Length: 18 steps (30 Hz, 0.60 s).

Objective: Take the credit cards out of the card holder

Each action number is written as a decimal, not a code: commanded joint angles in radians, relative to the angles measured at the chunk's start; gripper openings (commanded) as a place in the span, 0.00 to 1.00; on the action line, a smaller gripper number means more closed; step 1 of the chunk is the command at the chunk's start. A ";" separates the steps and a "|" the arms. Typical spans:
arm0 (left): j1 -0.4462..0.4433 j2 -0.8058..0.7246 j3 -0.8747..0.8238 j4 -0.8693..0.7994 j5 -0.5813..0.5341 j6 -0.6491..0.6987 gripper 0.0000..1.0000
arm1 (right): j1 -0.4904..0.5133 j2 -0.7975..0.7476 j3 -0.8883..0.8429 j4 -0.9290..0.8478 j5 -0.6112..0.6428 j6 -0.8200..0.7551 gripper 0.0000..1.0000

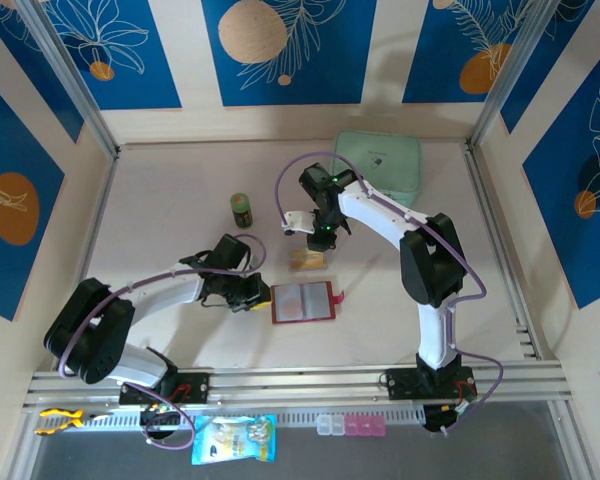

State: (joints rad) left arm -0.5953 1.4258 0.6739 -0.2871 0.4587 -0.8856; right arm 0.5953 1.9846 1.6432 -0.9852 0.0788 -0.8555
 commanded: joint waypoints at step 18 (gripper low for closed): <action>0.009 0.083 0.031 0.063 0.061 0.008 0.12 | 0.095 -0.195 -0.187 0.219 -0.186 0.686 0.12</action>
State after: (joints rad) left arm -0.5945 1.4899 0.6788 -0.2432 0.4896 -0.8845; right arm 0.6571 1.8309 1.5036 -0.8356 -0.0349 -0.3843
